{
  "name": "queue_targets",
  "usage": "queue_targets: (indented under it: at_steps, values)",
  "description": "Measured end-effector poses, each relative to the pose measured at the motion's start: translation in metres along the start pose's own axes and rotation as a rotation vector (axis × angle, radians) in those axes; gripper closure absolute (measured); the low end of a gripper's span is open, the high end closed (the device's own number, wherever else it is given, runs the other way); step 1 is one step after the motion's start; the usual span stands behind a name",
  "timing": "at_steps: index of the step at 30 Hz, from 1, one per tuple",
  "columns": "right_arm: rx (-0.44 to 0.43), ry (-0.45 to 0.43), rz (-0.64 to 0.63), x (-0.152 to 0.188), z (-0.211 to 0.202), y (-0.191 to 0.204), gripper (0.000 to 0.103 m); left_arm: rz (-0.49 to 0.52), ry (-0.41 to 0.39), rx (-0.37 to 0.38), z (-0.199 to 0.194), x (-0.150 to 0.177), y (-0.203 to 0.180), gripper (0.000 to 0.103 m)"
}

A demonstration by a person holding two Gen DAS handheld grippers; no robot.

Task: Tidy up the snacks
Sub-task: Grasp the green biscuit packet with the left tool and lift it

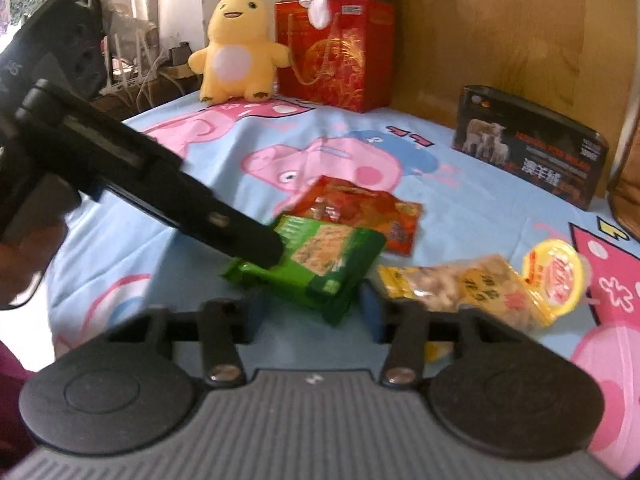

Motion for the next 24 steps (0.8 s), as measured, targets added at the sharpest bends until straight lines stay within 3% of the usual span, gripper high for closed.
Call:
queue_targets:
  at_steps: [4,10,15,19,24]
  values:
    - [0.016,-0.077,0.013,-0.011,-0.015,-0.004,0.068,-0.006,-0.028,0.057,-0.006,-0.018,-0.010,0.054]
    - [0.046,-0.159,0.110,-0.034,-0.023,-0.036,0.068,0.088,-0.051,0.055,0.004,-0.056,-0.040,0.054]
    - [0.052,-0.155,0.150,-0.037,-0.031,-0.054,0.068,0.141,-0.013,0.073,0.013,-0.059,-0.057,0.053]
    - [0.049,-0.141,0.151,-0.021,-0.042,-0.059,0.068,0.115,0.038,0.131,0.026,-0.044,-0.057,0.053]
    - [0.059,-0.101,0.193,-0.005,-0.039,-0.073,0.067,0.101,0.089,0.129,0.051,-0.043,-0.058,0.050]
Point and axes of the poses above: each gripper's, at about its wrist camera, not at the fingertips, and z roughly the way its jaws point, y to its left, x to its underside, the point moved 6 cm from there along z, roughly the way its jaws point, and after that the axes turned 6 degrees about x, right-handed, at the moved point
